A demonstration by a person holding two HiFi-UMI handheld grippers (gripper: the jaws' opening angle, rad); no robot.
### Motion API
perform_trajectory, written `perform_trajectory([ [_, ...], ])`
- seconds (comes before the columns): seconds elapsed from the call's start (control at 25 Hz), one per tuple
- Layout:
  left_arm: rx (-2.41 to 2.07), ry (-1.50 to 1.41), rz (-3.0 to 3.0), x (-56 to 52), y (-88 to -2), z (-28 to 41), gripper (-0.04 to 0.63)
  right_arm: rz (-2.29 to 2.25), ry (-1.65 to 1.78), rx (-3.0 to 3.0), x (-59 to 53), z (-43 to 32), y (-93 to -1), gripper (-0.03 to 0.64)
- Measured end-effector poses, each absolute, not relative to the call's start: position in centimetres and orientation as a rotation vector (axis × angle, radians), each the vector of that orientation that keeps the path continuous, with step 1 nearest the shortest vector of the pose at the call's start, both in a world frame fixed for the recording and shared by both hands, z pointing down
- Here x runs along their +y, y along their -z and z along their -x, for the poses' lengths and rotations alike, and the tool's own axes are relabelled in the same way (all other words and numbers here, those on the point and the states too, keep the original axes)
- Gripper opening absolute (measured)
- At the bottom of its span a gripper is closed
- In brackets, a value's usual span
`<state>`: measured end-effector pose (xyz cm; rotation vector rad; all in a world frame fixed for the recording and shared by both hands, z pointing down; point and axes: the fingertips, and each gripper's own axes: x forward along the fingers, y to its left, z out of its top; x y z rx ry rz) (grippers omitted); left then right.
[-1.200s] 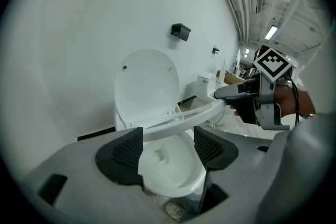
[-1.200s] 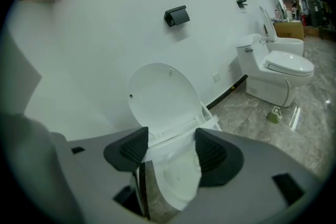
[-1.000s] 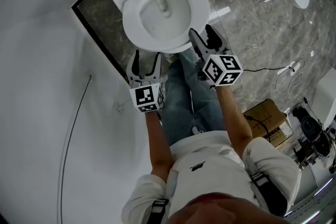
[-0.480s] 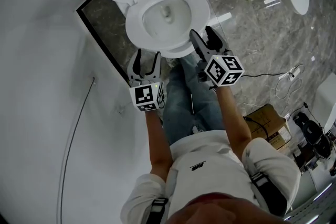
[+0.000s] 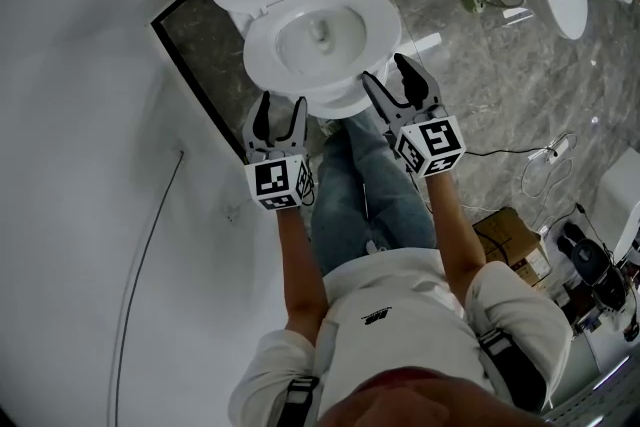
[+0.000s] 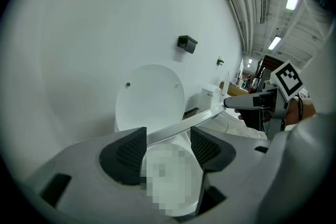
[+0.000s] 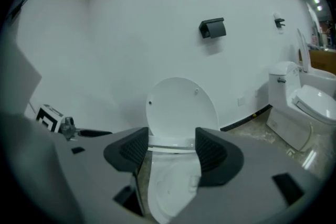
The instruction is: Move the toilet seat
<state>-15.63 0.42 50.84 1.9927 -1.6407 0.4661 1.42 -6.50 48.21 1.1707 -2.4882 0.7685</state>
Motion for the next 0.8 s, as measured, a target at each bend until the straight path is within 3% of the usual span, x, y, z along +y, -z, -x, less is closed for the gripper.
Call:
perform_trajectory([
  [0.8,-1.687,-0.449,-1.969,-3.6,-49.7,17.2,0.276,-1.040,-0.645,-2.530,-8.9,0.1,-47.2,0.295],
])
